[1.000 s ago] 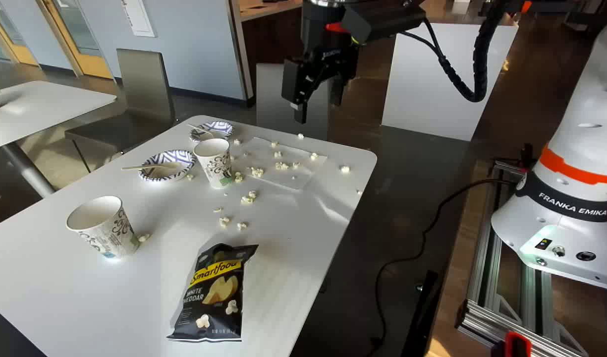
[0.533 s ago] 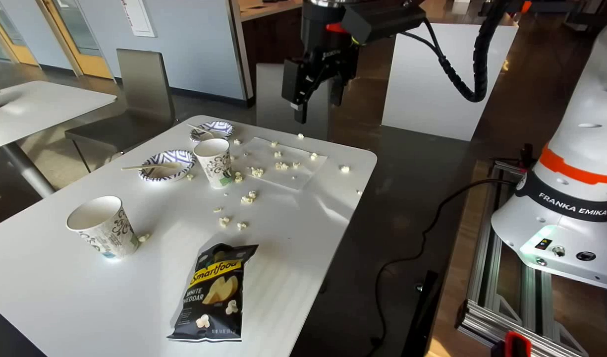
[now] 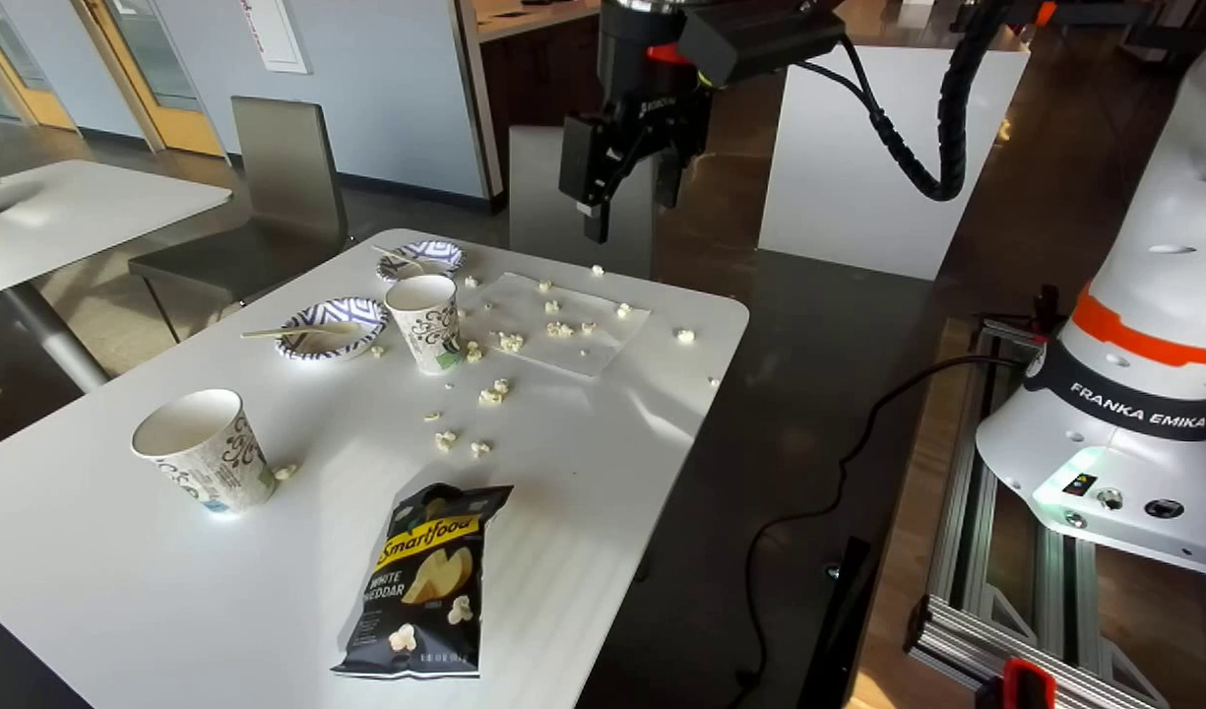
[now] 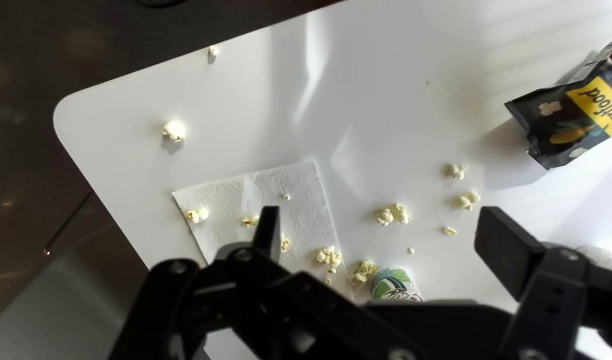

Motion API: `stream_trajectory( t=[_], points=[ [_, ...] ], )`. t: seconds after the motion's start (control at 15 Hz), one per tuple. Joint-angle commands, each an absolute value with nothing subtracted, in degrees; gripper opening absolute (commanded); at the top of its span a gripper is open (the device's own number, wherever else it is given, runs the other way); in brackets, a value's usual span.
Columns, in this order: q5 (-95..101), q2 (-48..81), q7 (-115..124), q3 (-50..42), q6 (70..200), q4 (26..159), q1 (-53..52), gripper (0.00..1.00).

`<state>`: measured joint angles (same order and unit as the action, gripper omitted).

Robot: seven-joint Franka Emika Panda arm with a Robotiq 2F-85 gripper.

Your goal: Pick up the plastic fork from the paper bowl and place it on the white paper towel on the table

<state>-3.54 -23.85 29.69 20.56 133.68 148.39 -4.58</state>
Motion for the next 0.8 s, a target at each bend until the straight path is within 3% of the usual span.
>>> stream_trajectory(
  t=[0.0,0.33,0.73],
  points=[
    [1.72,-19.24,30.07,19.6,139.53,146.28,-2.51,1.0],
    [6.9,-5.74,22.32,14.18,151.71,136.77,0.52,1.0],
    [5.33,13.29,6.24,7.93,149.2,115.49,-1.65,1.0]
  ],
)
